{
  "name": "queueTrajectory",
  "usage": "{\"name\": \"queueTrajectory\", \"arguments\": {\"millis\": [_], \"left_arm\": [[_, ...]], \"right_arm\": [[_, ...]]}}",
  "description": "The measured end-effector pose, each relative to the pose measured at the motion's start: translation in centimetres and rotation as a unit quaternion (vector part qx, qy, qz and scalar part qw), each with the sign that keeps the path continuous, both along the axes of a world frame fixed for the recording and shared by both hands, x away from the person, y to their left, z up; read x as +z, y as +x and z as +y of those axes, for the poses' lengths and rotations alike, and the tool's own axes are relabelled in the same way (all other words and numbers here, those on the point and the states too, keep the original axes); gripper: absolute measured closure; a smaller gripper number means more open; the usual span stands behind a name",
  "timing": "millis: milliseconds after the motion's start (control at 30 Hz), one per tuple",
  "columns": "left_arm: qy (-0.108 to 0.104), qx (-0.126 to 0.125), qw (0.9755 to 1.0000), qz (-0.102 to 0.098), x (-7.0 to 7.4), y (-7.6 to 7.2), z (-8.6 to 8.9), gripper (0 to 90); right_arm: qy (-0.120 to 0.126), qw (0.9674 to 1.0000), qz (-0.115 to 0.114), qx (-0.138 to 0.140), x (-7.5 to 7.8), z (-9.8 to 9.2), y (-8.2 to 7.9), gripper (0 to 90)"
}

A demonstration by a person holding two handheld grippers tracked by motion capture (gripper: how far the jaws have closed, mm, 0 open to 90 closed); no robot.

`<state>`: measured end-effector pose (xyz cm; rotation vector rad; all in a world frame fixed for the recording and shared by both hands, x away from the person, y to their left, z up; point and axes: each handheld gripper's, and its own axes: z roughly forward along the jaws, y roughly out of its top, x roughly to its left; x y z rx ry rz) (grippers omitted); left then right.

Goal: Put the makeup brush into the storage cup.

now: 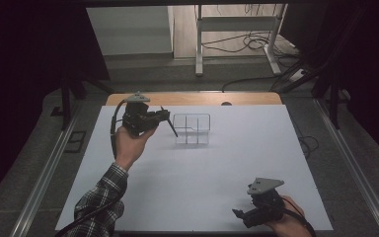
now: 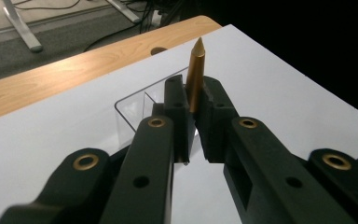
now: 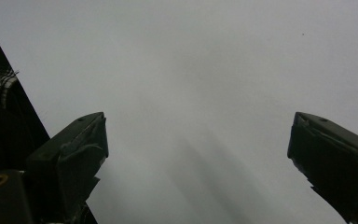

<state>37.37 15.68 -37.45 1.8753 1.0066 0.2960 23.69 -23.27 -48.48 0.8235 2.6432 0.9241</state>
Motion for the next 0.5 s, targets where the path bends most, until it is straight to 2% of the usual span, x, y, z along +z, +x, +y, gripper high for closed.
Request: {"name": "queueTrajectory", "arguments": {"millis": [500], "left_arm": [[-0.002,0.014,0.9999,-0.005,0.6,1.7,-0.4,83.6]], "right_arm": [[-0.002,1.0000,0.005,0.000,-0.1,0.1,0.0,5.2]]}}
